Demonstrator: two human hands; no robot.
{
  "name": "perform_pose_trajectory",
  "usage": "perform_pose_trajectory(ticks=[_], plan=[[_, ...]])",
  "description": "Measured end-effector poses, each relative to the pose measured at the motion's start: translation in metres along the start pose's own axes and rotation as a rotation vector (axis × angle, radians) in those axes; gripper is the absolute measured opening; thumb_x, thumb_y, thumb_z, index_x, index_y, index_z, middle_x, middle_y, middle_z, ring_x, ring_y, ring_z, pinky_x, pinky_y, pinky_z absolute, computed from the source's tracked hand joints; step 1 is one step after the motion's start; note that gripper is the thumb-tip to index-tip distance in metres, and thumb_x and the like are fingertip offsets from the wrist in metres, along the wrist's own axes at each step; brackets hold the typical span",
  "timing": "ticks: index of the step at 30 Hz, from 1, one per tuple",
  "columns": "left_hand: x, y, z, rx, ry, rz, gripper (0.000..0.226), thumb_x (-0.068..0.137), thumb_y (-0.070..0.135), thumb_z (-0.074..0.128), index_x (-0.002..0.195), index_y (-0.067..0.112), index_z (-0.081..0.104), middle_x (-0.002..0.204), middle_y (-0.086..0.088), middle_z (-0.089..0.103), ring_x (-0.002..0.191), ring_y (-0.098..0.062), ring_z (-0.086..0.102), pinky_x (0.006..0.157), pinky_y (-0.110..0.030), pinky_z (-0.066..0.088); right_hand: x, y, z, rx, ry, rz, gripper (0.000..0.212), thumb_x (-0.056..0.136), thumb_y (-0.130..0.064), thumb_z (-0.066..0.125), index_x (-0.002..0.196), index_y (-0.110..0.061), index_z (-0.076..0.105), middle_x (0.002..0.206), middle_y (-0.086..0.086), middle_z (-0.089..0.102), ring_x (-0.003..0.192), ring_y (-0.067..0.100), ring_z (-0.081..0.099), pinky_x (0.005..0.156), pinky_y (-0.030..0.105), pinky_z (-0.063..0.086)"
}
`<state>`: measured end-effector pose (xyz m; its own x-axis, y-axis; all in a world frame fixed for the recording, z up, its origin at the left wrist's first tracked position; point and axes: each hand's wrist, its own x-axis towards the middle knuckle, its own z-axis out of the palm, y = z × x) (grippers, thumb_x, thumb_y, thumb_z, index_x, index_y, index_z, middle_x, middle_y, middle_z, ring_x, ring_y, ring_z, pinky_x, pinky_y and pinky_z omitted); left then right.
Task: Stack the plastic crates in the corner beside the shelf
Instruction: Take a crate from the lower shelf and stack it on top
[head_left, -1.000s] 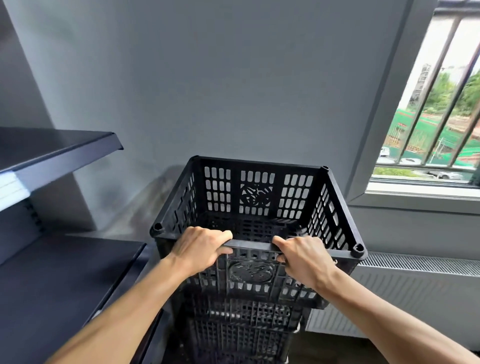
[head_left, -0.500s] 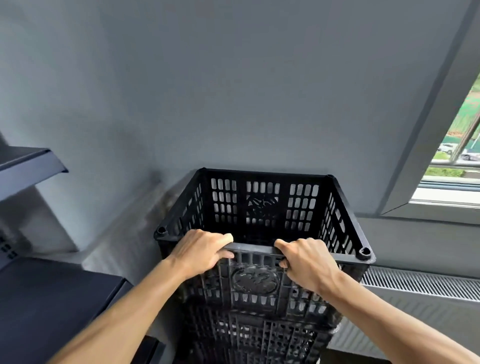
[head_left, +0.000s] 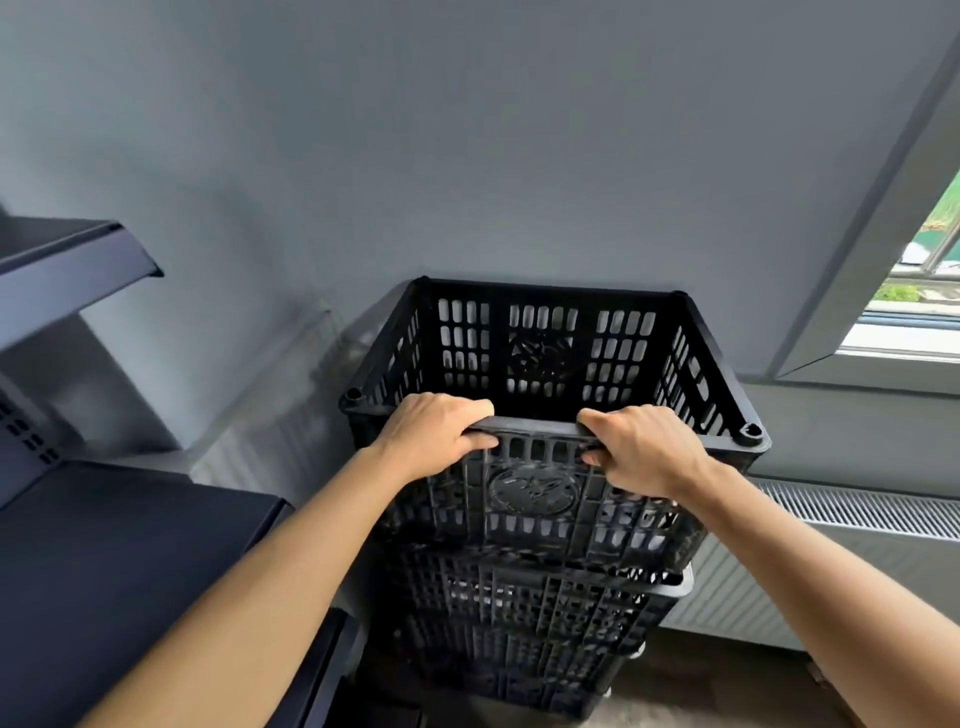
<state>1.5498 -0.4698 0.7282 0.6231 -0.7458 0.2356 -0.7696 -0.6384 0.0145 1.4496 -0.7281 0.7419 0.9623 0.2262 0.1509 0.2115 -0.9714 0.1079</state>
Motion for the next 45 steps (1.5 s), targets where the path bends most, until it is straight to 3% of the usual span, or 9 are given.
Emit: perform_pose_trajectory(ticks=[4,9,16,20,25,29,32,38,45], plan=[[-0.004,0.008,-0.001,0.037,0.051,-0.059,0.031,0.094,0.054,0.051,0.093,0.023,0.047,0.078,0.009,0.055,0.077,-0.020,0.059,0.063,-0.033,0.035,-0.002,-0.011,0.001,0.018,0.015,0.123,0.023,0.089,-0.034,0.062,0.091,-0.022,0.042,0.079,0.000,0.067,0.077,0.029,0.066,0.058,0.036,0.048],[-0.007,0.028,0.008,-0.007,0.144,-0.190,0.031,0.093,0.041,0.061,0.117,0.021,0.059,0.101,0.003,0.067,0.095,-0.021,0.061,0.087,-0.038,0.042,-0.004,-0.025,-0.001,0.001,0.006,0.228,0.019,0.089,-0.031,0.060,0.103,-0.019,0.054,0.091,0.004,0.070,0.087,0.032,0.066,0.063,0.036,0.045],[-0.013,0.031,0.000,-0.179,0.104,-0.277,0.014,0.092,0.020,0.063,0.106,0.021,0.063,0.100,0.007,0.068,0.096,-0.019,0.058,0.093,-0.035,0.035,-0.013,-0.031,-0.011,0.036,-0.015,0.223,0.013,0.091,-0.031,0.059,0.099,-0.022,0.056,0.092,0.005,0.069,0.089,0.031,0.065,0.065,0.035,0.041],[-0.018,0.034,-0.006,-0.170,0.101,-0.283,0.019,0.093,0.029,0.063,0.110,0.021,0.063,0.103,0.006,0.066,0.092,-0.017,0.050,0.089,-0.033,0.032,-0.015,-0.030,-0.009,0.078,-0.021,0.218,0.016,0.092,-0.033,0.061,0.101,-0.021,0.057,0.091,0.004,0.069,0.086,0.029,0.066,0.068,0.037,0.050],[-0.021,0.033,-0.009,-0.167,0.084,-0.285,0.023,0.094,0.031,0.062,0.113,0.018,0.062,0.106,0.003,0.064,0.086,-0.014,0.036,0.084,-0.031,0.029,-0.014,-0.033,-0.005,0.066,0.002,0.218,0.015,0.092,-0.032,0.061,0.100,-0.020,0.056,0.088,0.003,0.069,0.084,0.029,0.067,0.063,0.034,0.046],[-0.020,0.031,-0.010,-0.147,0.059,-0.298,0.026,0.093,0.038,0.062,0.107,0.016,0.061,0.100,0.001,0.064,0.086,-0.017,0.041,0.088,-0.035,0.032,-0.015,-0.036,-0.001,0.054,0.019,0.222,0.015,0.093,-0.031,0.060,0.097,-0.018,0.053,0.084,0.003,0.068,0.079,0.029,0.067,0.059,0.034,0.046],[-0.021,0.027,-0.003,-0.075,0.068,-0.264,0.028,0.092,0.046,0.060,0.093,0.019,0.055,0.085,0.006,0.058,0.089,-0.020,0.054,0.090,-0.037,0.034,-0.014,-0.038,-0.002,0.026,0.030,0.223,0.016,0.094,-0.030,0.060,0.095,-0.016,0.053,0.082,0.003,0.067,0.077,0.028,0.066,0.060,0.031,0.039],[-0.019,0.026,0.001,-0.048,0.065,-0.233,0.030,0.093,0.046,0.058,0.103,0.018,0.058,0.093,0.005,0.061,0.093,-0.020,0.053,0.092,-0.038,0.034,-0.014,-0.036,0.001,0.034,0.063,0.219,0.015,0.090,-0.030,0.061,0.087,-0.018,0.054,0.075,-0.001,0.067,0.074,0.026,0.065,0.069,0.032,0.036],[-0.022,0.026,0.008,-0.031,0.128,-0.226,0.028,0.092,0.043,0.060,0.098,0.016,0.060,0.091,0.005,0.063,0.089,-0.020,0.052,0.087,-0.036,0.032,-0.019,-0.036,0.000,0.062,0.063,0.203,0.017,0.089,-0.028,0.061,0.082,-0.019,0.050,0.068,-0.003,0.060,0.070,0.026,0.061,0.071,0.033,0.037]])
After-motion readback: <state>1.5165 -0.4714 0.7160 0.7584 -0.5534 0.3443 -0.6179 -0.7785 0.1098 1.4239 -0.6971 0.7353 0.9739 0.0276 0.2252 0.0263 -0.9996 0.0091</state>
